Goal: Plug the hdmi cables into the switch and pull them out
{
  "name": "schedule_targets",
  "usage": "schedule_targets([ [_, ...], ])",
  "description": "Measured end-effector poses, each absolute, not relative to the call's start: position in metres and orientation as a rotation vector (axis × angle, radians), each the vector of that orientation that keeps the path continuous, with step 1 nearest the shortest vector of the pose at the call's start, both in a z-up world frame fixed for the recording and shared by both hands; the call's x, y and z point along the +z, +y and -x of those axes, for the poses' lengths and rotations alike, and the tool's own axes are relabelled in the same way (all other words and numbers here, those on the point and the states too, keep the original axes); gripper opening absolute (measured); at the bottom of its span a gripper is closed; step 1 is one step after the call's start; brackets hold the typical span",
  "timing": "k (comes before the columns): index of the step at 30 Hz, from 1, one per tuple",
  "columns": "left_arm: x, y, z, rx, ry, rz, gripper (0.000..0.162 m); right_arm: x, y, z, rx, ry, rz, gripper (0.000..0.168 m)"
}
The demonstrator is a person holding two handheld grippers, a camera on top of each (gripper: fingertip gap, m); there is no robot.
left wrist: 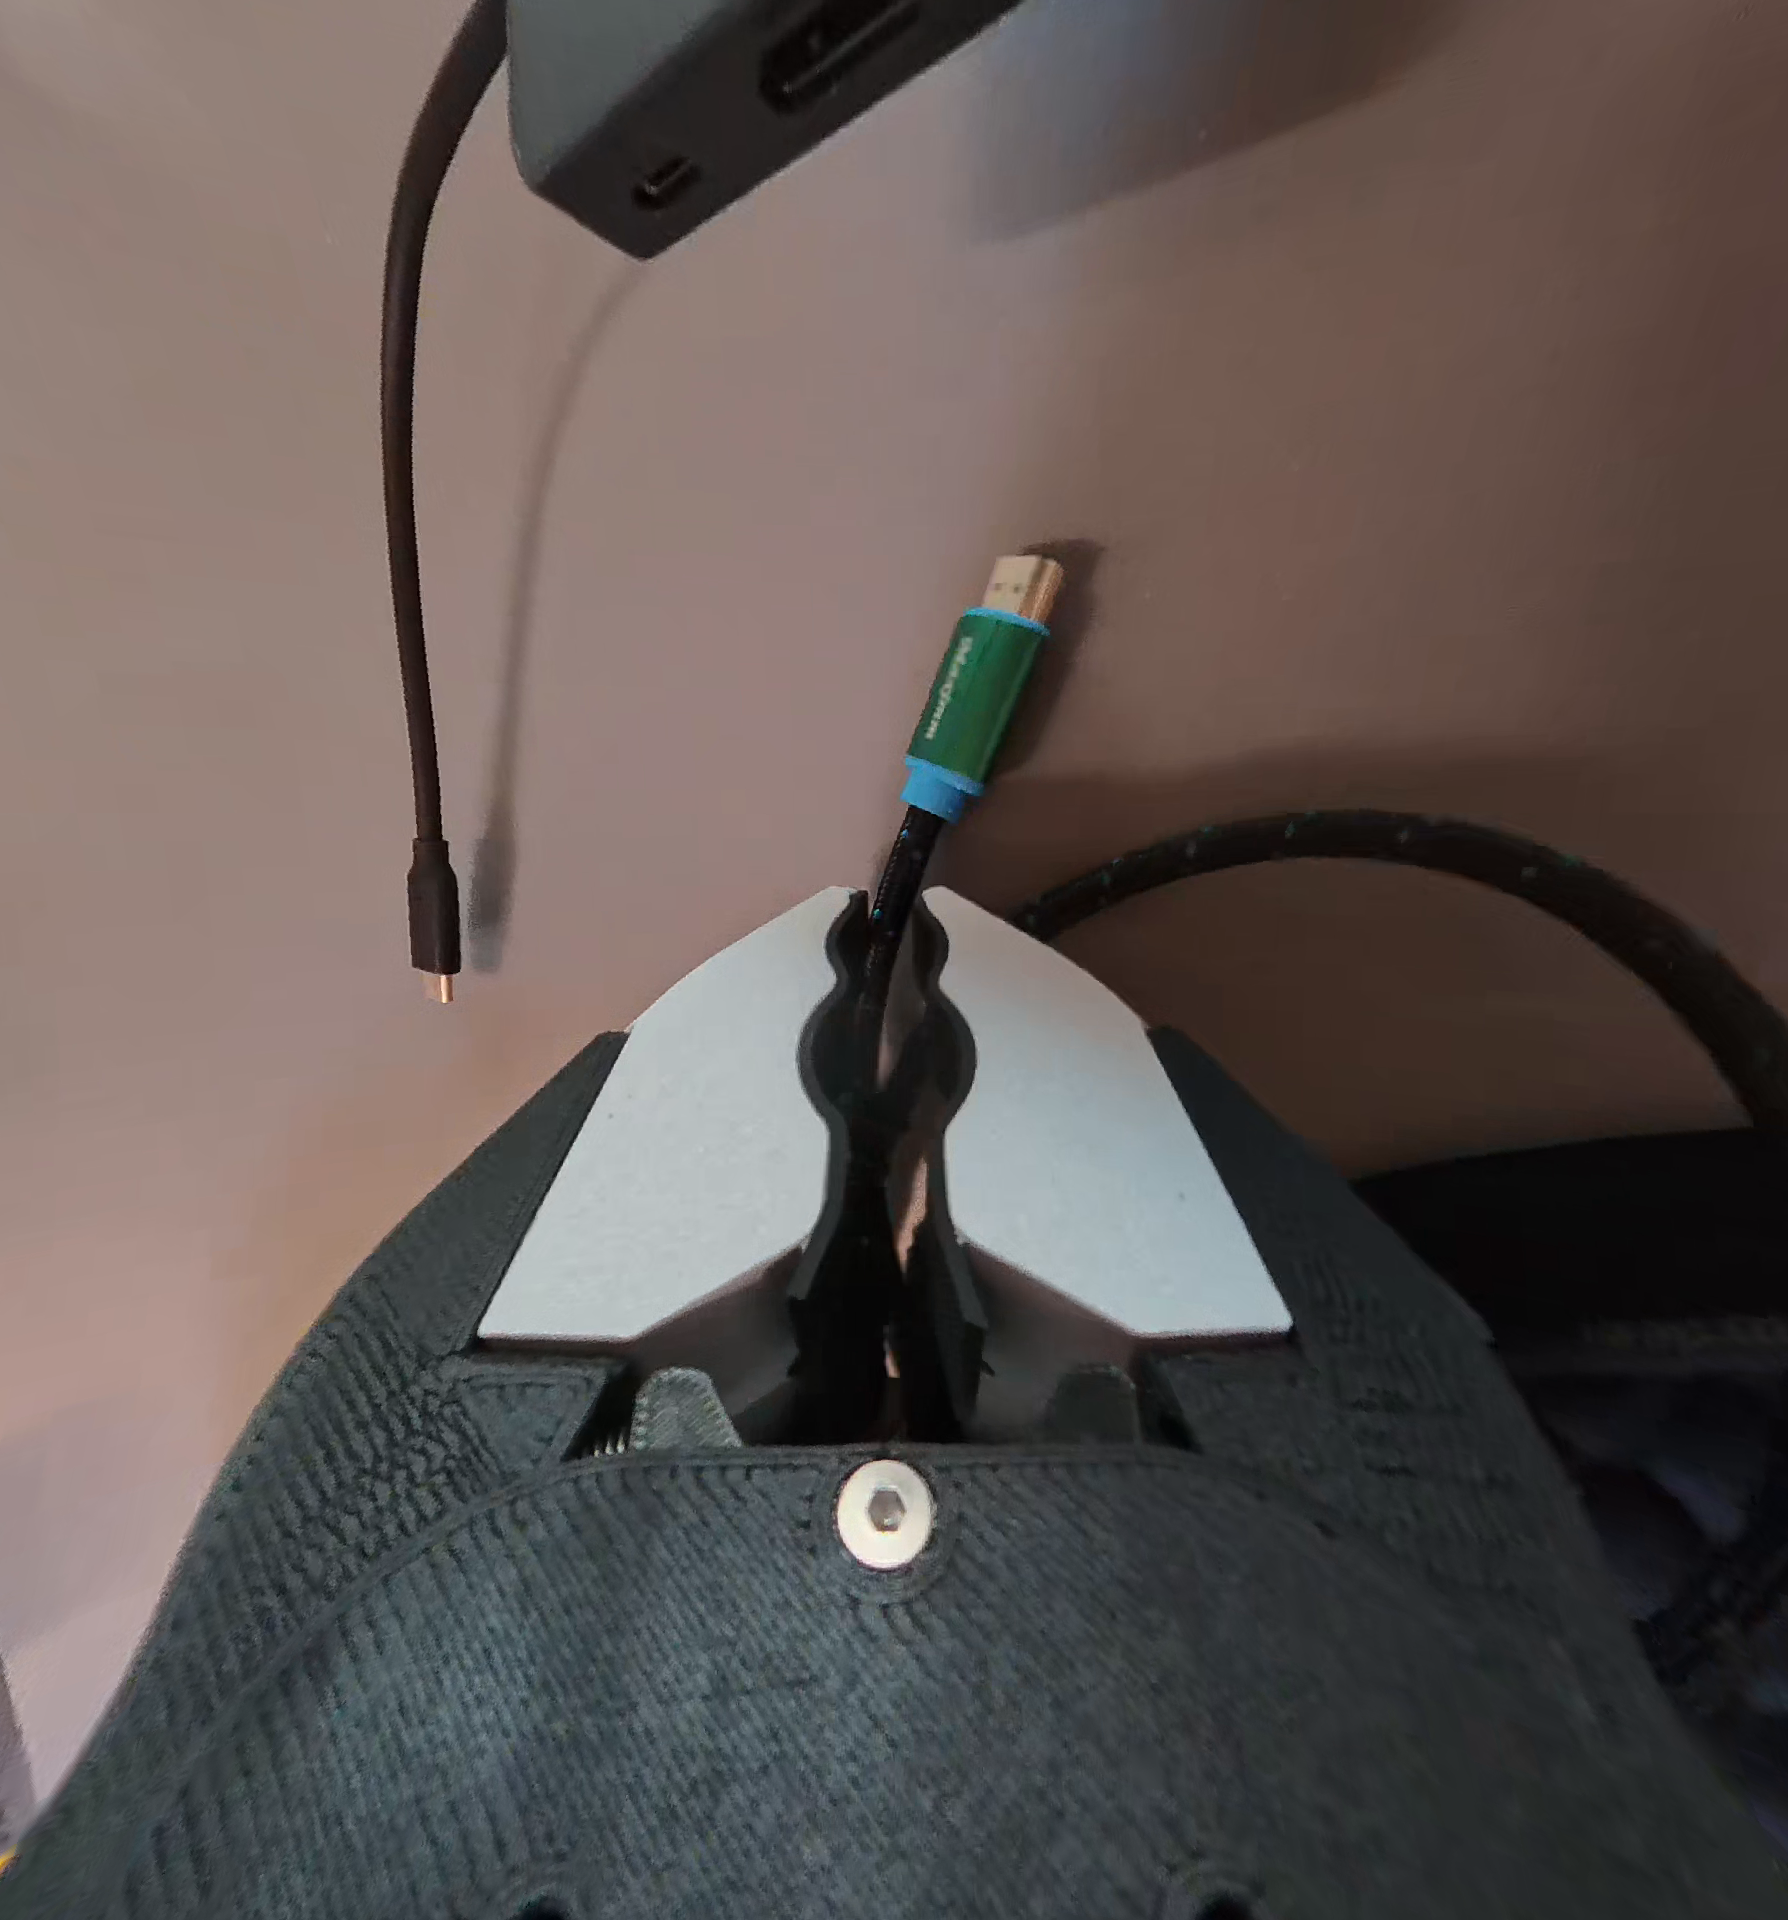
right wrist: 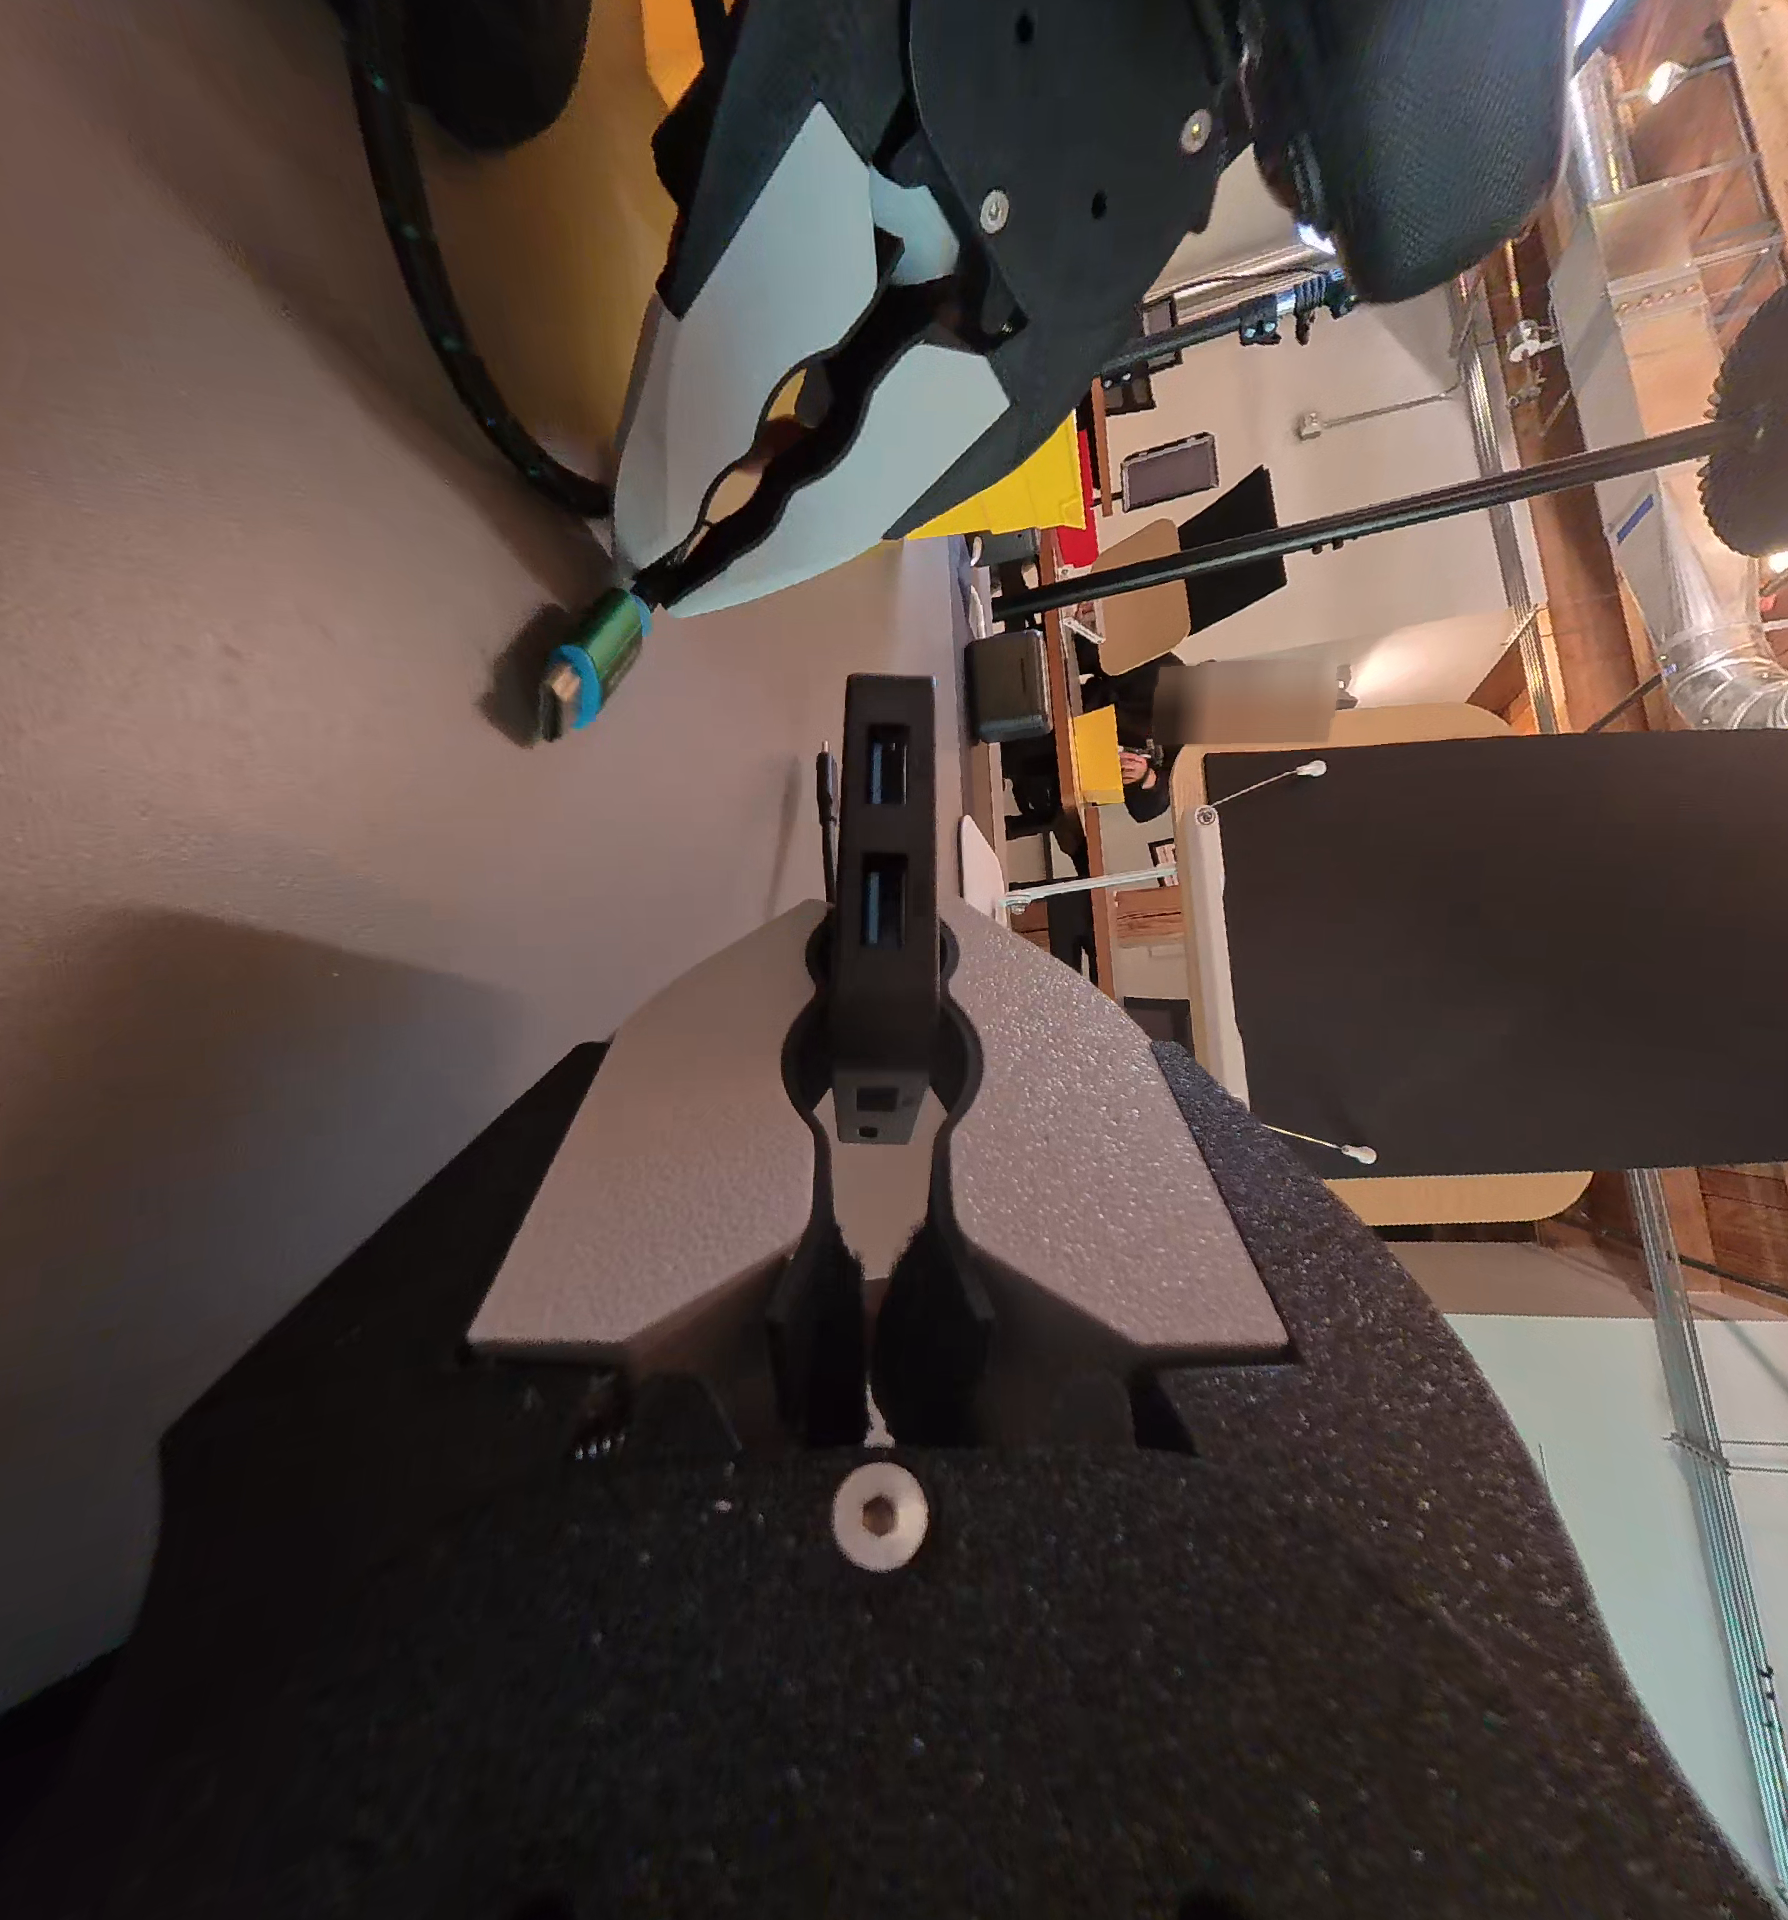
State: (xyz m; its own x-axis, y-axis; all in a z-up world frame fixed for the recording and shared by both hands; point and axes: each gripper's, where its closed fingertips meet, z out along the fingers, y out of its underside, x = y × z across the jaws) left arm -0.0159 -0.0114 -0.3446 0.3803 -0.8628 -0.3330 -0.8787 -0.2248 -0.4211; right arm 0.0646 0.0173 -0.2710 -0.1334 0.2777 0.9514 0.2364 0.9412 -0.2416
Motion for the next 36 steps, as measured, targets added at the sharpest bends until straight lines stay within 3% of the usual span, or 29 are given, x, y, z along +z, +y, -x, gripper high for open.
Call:
schedule_targets([
  [5, -0.334, -0.009, 0.028, 0.381, 1.191, 2.114, 0.007, -0.285, 0.017, -0.065, 0.005, -1.793, 0.399, 0.014],
  [9, -0.305, -0.02, 0.017, 0.617, 1.018, 1.861, 0.006, -0.286, 0.018, -0.065, 0.085, -1.801, 0.443, 0.014],
  [22, -0.277, -0.049, -0.019, 0.485, 0.976, 1.774, 0.006, -0.257, -0.005, -0.077, 0.105, -1.632, 0.157, 0.013],
  [36, -0.293, -0.041, -0.014, 0.789, 1.099, 1.843, 0.006, -0.276, 0.003, -0.073, -0.056, -1.722, 0.123, 0.014],
])
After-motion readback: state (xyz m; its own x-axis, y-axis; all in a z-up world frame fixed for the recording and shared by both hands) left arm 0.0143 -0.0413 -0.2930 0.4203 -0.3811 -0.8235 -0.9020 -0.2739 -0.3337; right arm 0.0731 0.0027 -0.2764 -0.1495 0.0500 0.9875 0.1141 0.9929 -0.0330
